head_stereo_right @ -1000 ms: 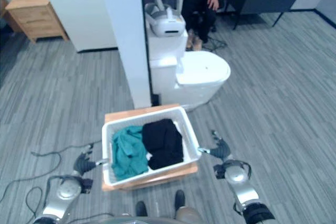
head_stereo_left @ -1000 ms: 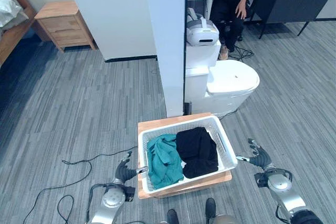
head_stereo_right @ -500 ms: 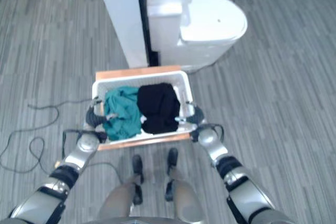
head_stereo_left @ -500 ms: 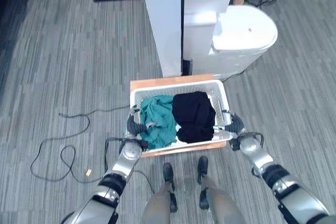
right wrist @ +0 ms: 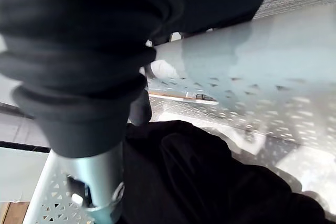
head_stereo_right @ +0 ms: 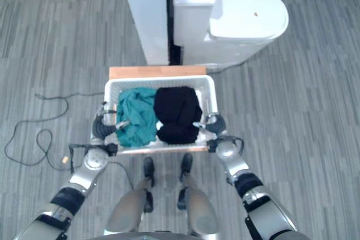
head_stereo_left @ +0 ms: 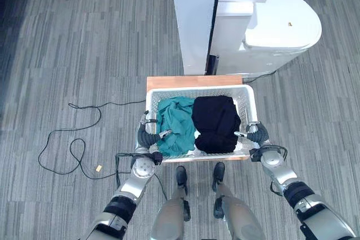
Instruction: Grab the laundry basket,head to the washer,open it,put in the laundry and shut it.
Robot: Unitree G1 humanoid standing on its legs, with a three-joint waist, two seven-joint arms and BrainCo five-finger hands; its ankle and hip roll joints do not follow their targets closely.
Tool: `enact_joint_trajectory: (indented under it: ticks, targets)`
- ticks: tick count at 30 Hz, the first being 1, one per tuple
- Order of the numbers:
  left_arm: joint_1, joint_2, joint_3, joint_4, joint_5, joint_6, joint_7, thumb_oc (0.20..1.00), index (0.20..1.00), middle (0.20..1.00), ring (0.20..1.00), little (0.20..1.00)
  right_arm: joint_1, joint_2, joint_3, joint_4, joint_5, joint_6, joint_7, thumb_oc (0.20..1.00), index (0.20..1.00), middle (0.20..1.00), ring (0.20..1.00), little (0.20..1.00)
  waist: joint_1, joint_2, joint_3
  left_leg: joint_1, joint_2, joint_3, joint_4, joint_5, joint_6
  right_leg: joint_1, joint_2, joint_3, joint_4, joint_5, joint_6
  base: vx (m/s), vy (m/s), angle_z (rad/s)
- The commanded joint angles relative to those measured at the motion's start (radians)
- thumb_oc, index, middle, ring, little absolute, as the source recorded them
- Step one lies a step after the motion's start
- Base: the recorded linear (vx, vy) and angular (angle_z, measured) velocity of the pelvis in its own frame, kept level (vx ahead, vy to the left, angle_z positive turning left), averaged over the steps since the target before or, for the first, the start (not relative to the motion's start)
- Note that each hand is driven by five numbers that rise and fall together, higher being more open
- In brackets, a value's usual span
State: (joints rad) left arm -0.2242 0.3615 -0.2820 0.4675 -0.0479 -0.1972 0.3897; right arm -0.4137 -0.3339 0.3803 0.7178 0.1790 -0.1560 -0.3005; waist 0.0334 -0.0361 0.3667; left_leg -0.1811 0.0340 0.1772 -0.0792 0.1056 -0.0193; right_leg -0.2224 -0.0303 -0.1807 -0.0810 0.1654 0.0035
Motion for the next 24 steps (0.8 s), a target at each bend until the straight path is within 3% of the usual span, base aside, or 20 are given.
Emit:
enact_joint_trajectory:
  ticks: [1, 11, 21, 22, 23, 24]
  targets:
    - [0.01, 0.029, -0.005, -0.082, 0.014, -0.077, 0.002, 1.0, 1.0, 1.0, 1.0, 1.0, 0.031, 0.014, 0.009, -0.028, 0.038, -0.033, 0.012, 1.0, 1.0, 1.0, 1.0, 1.0, 0.019, -0.005, -0.039, -0.035, -0.001, 0.005, 0.076, -0.084, -0.022, -0.016, -0.082, 0.043, 0.143, -0.182, 0.115, 0.0, 0.0, 0.0]
    - [0.036, 0.036, 0.038, -0.001, 0.02, -0.057, 0.047, 1.0, 1.0, 1.0, 1.0, 1.0, 0.043, 0.013, 0.002, -0.019, 0.042, -0.037, 0.007, 1.0, 1.0, 1.0, 1.0, 1.0, 0.032, 0.0, -0.022, -0.032, 0.0, -0.001, 0.087, -0.09, -0.023, -0.008, -0.083, 0.034, 0.147, -0.188, 0.111, 0.0, 0.0, 0.0]
    - [-0.041, 0.017, -0.073, 0.202, 0.058, 0.031, -0.069, 1.0, 1.0, 1.0, 1.0, 1.0, 0.032, 0.012, 0.035, -0.043, 0.041, -0.011, 0.034, 1.0, 1.0, 1.0, 1.0, 1.0, 0.003, -0.008, 0.01, -0.066, 0.011, 0.009, 0.088, -0.075, -0.021, -0.062, -0.078, 0.048, 0.167, -0.18, 0.107, -0.03, 0.008, 0.0]
    - [-0.055, 0.015, -0.085, 0.214, 0.067, 0.033, -0.076, 0.733, 0.733, 0.733, 0.733, 0.733, 0.027, 0.013, 0.04, -0.045, 0.044, -0.012, 0.04, 0.664, 0.664, 0.664, 0.664, 0.664, -0.001, -0.011, 0.013, -0.07, 0.013, 0.011, 0.087, -0.073, -0.02, -0.068, -0.077, 0.051, 0.169, -0.179, 0.107, -0.05, -0.001, -0.09]
    - [-0.055, 0.015, -0.085, 0.214, 0.067, 0.033, -0.076, 0.733, 0.733, 0.733, 0.733, 0.733, 0.027, 0.013, 0.04, -0.045, 0.044, -0.012, 0.04, 0.664, 0.664, 0.664, 0.664, 0.664, -0.001, -0.011, 0.013, -0.07, 0.013, 0.011, 0.087, -0.073, -0.02, -0.069, -0.077, 0.051, 0.169, -0.179, 0.107, -0.03, -0.003, -0.08]
    - [-0.069, 0.011, -0.095, 0.221, 0.07, 0.035, -0.078, 0.2, 0.2, 0.2, 0.2, 0.2, 0.023, 0.012, 0.044, -0.048, 0.046, -0.013, 0.043, 0.2, 0.2, 0.2, 0.2, 0.2, -0.005, -0.013, 0.015, -0.073, 0.015, 0.013, 0.088, -0.072, -0.021, -0.072, -0.076, 0.052, 0.17, -0.179, 0.107, -0.03, -0.005, -0.05]
